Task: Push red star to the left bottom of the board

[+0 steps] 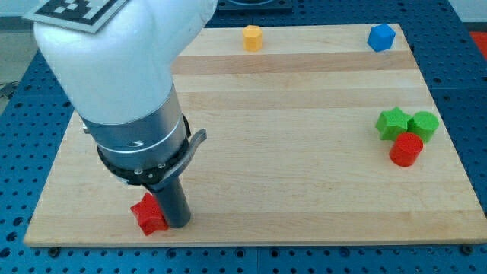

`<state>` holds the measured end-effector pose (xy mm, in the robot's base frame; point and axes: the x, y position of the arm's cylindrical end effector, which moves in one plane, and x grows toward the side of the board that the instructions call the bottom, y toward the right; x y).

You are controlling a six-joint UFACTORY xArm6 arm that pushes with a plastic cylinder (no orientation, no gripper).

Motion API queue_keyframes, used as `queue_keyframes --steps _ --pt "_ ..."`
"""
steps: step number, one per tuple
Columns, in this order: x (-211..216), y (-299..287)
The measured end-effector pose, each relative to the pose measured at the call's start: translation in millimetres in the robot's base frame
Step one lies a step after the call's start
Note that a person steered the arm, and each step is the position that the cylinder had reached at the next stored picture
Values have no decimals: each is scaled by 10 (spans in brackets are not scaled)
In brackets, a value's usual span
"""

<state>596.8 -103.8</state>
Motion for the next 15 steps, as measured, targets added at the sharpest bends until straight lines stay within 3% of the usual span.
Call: queue_keyframes --steps 4,5,6,8,11,13,15 --pt "-714 -203" --pt "-269 750" --pt "198 1180" --pt "218 1153" --pt "-154 -165" --pt "-154 -292" --pt "-529 -541"
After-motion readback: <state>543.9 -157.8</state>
